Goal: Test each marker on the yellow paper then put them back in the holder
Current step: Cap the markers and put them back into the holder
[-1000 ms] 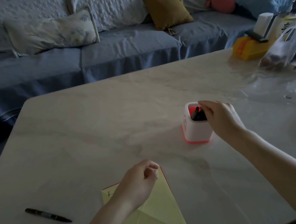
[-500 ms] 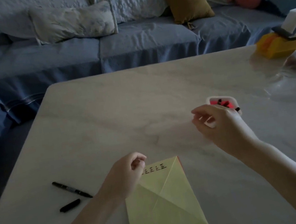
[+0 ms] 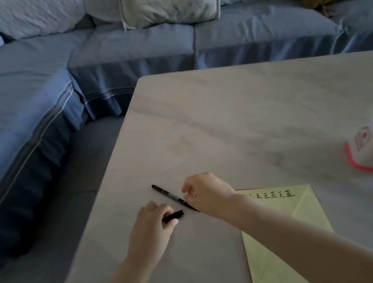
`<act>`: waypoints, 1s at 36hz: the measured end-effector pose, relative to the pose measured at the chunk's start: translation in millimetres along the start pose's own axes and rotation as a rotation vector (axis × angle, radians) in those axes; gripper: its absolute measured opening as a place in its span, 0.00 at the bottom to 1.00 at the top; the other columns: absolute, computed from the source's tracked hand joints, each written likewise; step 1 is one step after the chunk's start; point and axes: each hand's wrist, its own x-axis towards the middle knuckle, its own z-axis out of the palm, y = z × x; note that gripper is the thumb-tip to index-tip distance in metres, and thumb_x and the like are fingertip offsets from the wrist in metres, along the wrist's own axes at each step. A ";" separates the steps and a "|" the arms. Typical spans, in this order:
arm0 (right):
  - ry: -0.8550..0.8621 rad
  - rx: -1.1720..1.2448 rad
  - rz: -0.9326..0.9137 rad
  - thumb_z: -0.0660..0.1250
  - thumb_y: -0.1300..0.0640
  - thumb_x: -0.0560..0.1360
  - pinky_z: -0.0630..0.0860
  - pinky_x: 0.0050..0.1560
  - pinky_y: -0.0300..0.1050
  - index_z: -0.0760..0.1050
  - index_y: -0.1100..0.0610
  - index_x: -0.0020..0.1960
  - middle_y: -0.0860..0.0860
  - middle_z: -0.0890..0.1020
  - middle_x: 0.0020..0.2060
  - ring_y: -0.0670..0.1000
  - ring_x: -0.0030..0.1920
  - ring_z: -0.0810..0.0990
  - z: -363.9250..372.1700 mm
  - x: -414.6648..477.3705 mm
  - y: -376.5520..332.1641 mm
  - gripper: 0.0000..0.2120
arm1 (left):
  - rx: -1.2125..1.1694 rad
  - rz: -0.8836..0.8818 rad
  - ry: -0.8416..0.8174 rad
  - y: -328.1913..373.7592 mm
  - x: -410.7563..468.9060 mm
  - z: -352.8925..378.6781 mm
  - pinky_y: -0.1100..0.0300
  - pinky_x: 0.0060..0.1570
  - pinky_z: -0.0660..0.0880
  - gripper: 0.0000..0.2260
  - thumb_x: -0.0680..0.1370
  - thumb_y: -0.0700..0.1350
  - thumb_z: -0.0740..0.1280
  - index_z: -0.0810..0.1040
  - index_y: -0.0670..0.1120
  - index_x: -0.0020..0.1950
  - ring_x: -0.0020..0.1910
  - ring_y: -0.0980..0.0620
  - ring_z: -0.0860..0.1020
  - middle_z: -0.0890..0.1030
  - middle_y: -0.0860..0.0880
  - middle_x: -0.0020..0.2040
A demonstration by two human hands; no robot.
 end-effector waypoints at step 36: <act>0.721 1.259 0.063 0.69 0.53 0.61 0.80 0.39 0.37 0.75 0.59 0.44 0.53 0.85 0.35 0.48 0.39 0.83 -95.1 -158.7 106.4 0.14 | -1.086 -0.025 -0.262 182.4 -15.6 12.5 0.72 0.27 0.68 0.06 0.74 0.38 0.67 0.79 0.48 0.41 0.26 0.60 0.74 0.80 0.54 0.29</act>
